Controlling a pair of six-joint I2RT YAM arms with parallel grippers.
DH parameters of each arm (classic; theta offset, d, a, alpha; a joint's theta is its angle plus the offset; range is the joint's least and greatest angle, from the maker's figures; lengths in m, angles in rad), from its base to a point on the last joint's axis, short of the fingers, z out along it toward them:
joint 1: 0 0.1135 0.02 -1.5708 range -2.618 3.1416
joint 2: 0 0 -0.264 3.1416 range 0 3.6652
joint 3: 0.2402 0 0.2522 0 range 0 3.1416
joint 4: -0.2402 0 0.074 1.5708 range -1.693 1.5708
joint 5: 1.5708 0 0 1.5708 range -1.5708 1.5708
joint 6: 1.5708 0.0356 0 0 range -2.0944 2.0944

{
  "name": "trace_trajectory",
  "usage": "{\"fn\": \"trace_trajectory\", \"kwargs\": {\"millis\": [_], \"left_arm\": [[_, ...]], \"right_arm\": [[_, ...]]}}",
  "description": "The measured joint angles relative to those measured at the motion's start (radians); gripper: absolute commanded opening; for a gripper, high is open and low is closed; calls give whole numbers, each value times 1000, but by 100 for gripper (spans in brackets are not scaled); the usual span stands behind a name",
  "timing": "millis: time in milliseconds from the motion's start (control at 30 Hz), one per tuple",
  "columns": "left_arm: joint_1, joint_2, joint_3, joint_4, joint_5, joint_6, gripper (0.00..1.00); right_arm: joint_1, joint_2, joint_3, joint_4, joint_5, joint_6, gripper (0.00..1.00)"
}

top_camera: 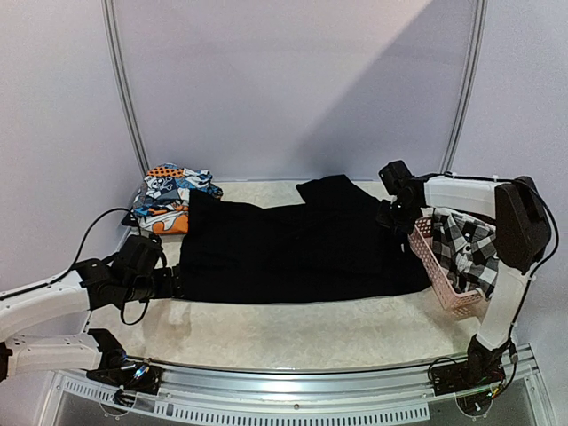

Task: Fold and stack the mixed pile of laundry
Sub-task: Fold the flattened T-shirt at the center of the board.

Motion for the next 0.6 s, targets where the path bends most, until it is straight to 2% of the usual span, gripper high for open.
{"fn": "trace_trajectory", "kwargs": {"millis": [67,233,400,500,600], "left_arm": [[-2,3,0,3,0,-5,85],[-3,26,-1,13,-3,-18,84],[-5,58,-19,45,-16,-47,82],[-5,71,-45,72,-26,-72,81],[-5,79,-63,90,-33,-92,80]], "right_arm": [[-17,39,29,0,-4,7,4],[-47,111,106,8,-31,24,18],[-57,150,128,31,-66,37,45],[-61,163,159,26,-91,29,55],[-69,162,199,26,-115,12,59]]}}
